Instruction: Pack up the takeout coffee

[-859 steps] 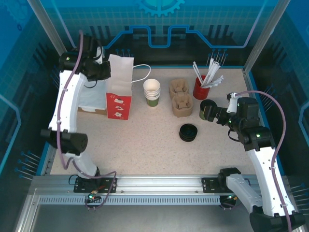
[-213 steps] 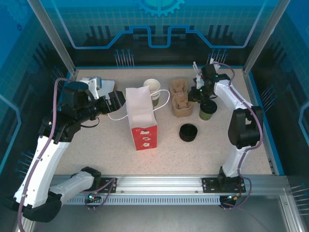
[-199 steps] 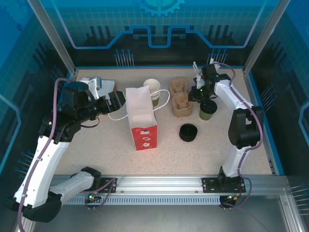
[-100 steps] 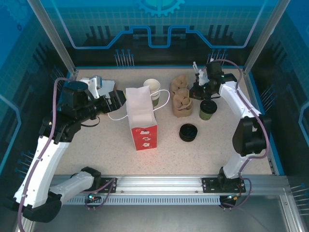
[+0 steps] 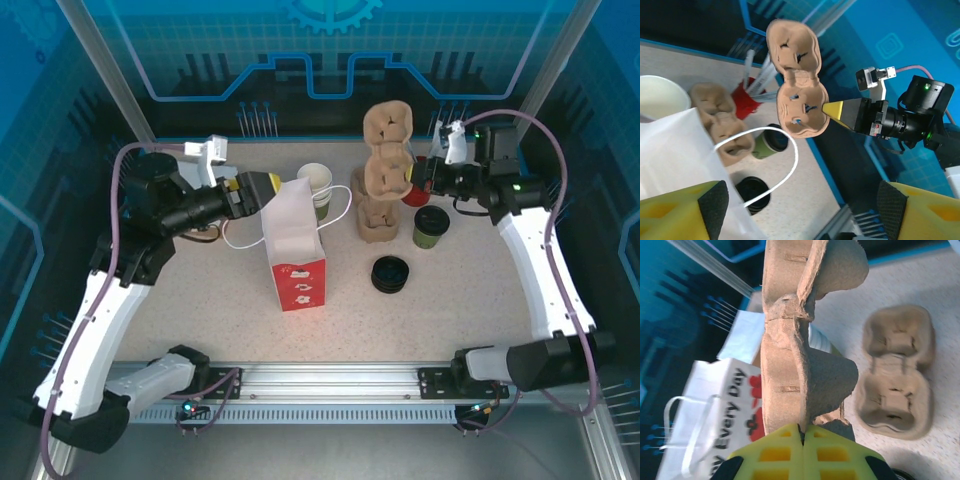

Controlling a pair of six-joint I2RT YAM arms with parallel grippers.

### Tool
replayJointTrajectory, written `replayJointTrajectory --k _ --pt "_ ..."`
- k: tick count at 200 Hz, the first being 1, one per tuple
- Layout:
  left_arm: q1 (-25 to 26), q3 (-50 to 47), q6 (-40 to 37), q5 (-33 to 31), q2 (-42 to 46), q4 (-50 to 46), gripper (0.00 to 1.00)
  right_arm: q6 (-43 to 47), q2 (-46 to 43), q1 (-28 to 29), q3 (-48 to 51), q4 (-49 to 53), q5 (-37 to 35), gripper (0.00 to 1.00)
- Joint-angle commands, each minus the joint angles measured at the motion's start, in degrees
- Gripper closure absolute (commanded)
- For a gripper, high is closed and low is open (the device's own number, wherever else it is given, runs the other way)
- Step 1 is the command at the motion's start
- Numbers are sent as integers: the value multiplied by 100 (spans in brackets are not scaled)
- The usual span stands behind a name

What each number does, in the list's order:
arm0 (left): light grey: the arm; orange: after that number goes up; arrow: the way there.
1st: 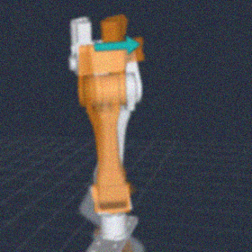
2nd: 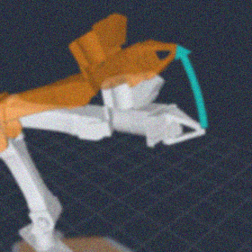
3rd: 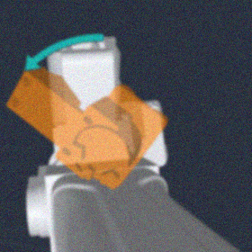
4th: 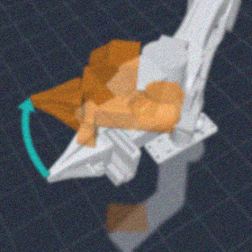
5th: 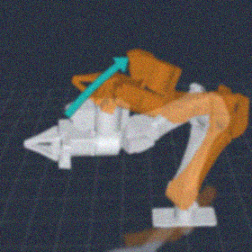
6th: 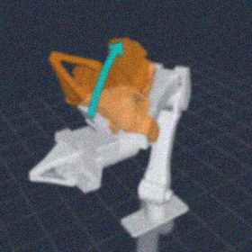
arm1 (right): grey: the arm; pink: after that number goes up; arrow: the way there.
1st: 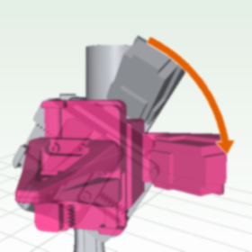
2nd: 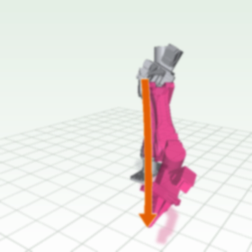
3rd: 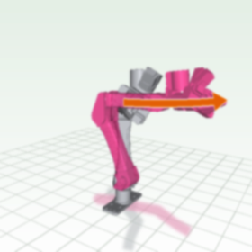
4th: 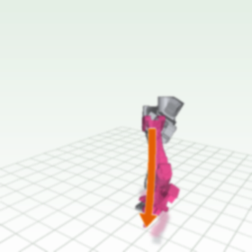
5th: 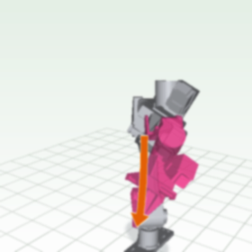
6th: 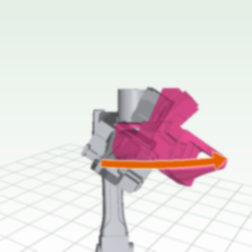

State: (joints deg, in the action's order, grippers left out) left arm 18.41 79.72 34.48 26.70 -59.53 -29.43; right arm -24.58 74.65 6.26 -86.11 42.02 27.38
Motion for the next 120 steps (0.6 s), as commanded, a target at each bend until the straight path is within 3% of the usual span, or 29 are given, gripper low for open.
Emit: replayJointTrajectory --k 1,38,120 --pt "106 66 316 826 -253 873 21 -263 -213 -72 -270 -448 722 100" --pt "352 377 427 1160 -809 1413 26 -550 -314 13 -759 -685 1410 100" --pt "923 1010 520 1192 -1723 1974 35 -934 -98 638 -1286 -871 1820 100"
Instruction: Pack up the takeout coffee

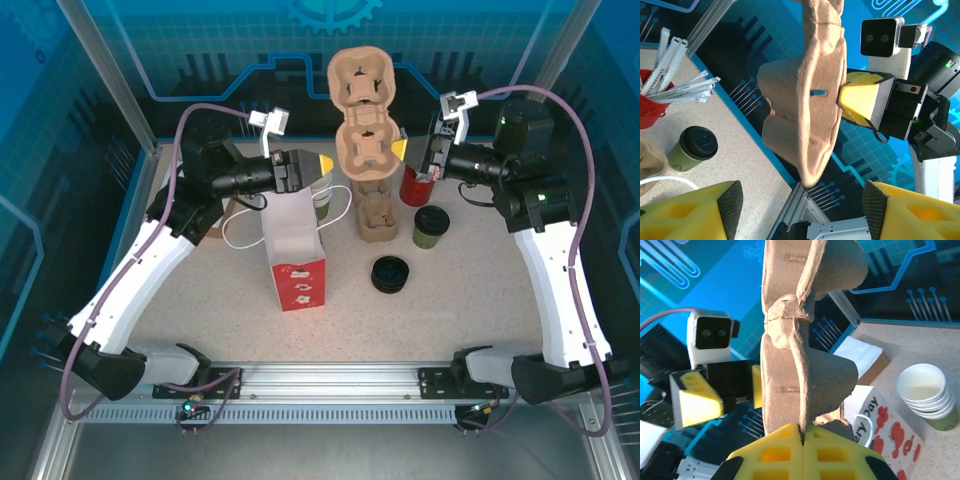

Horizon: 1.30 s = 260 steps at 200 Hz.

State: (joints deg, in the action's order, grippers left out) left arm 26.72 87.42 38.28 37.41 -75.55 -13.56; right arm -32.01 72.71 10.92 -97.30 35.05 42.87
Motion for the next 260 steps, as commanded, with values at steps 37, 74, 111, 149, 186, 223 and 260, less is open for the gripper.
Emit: replayJointTrajectory --k 37,74,111,149,186,223,260 --pt "140 258 116 -61 -120 417 44 -262 172 277 -185 -226 373 100" --pt "147 232 65 -177 -71 366 61 -322 221 324 -137 -257 474 100" --pt "149 249 -69 -292 -8 149 83 -307 186 337 -64 -290 411 99" --pt "214 481 -643 -666 116 -790 97 277 57 334 -81 230 -60 80" --pt "473 792 -1497 -1620 307 -2189 98 1410 -227 323 -167 1021 -1050 60" --pt "867 825 -1941 -2551 501 -3012 100 2738 -456 476 -379 1177 -1468 46" --pt "1260 761 -2052 -3123 591 -3323 100 4659 -478 1316 -835 1489 -2163 36"
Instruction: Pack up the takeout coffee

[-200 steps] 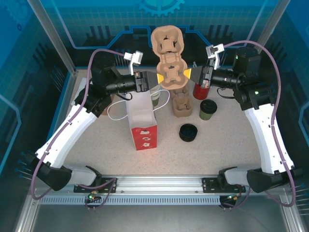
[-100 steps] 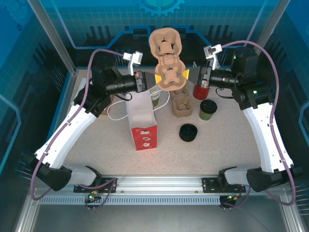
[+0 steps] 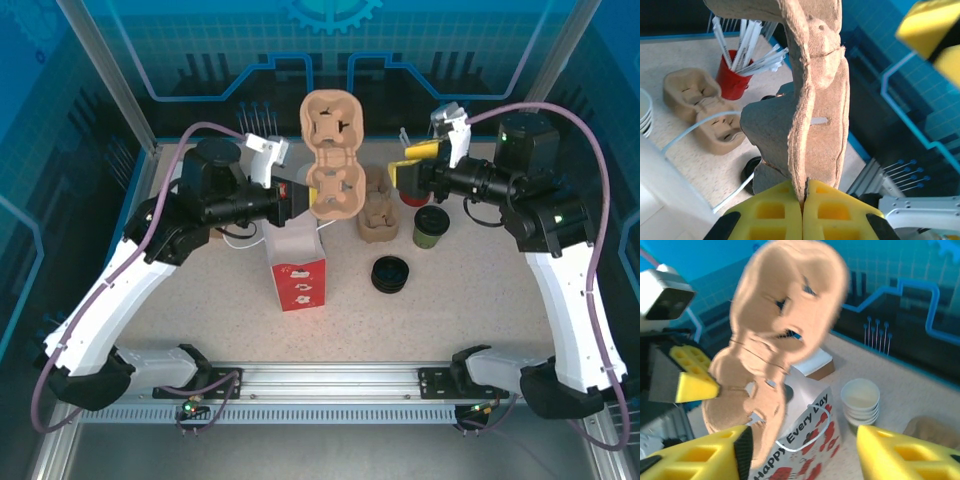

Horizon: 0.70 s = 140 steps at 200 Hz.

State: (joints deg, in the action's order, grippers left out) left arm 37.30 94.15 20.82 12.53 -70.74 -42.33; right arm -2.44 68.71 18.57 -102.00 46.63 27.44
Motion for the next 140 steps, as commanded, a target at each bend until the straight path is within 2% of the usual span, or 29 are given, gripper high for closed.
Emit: replayJointTrajectory --k 1,30,65,97,140 --pt "214 87 -302 -641 112 -454 100 1750 -73 591 -378 339 -649 35" --pt "380 -6 -264 -730 113 -424 100 3177 114 1550 -688 676 -1732 29" --pt "462 -53 -245 -735 95 -382 100 4410 608 2522 -1137 1032 -3189 23" --pt "478 -120 -230 -727 131 -334 100 4796 1236 2858 -1671 1401 -3847 22" --pt "481 -151 -227 -717 155 -321 100 4911 1769 3021 -2022 1522 -4116 24"
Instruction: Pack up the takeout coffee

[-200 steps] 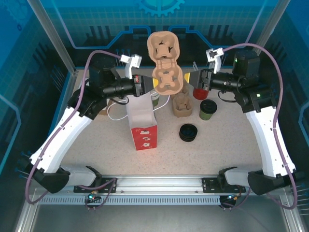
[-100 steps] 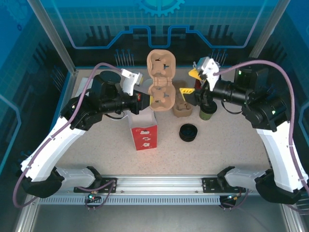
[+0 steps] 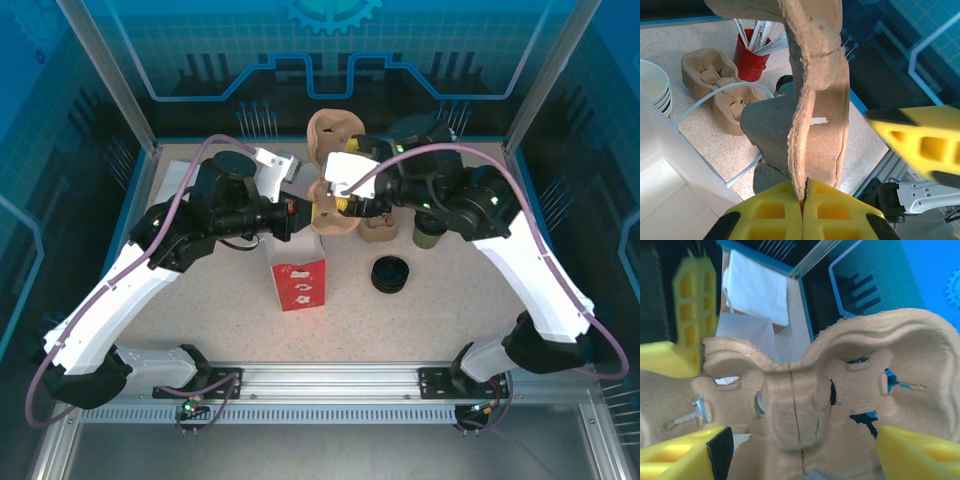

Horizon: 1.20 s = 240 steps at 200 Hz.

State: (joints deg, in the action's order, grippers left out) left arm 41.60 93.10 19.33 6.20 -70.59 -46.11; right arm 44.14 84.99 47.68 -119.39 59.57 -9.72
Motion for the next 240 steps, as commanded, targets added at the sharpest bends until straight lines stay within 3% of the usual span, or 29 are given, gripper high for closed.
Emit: replayJointTrajectory --k 1,51,155,208,240 --pt "50 -46 -74 -84 141 57 100 253 145 114 -284 229 -400 24" --pt "58 -75 -88 -66 159 96 100 196 428 110 -330 301 -417 32" --pt "57 -89 -105 -132 200 97 100 -11 624 90 -436 468 -356 63" --pt "44 -64 -188 -470 464 -135 72 -26 633 92 -547 472 -381 66" --pt "2 -61 -90 -782 785 -454 49 14 680 91 -688 415 -391 67"
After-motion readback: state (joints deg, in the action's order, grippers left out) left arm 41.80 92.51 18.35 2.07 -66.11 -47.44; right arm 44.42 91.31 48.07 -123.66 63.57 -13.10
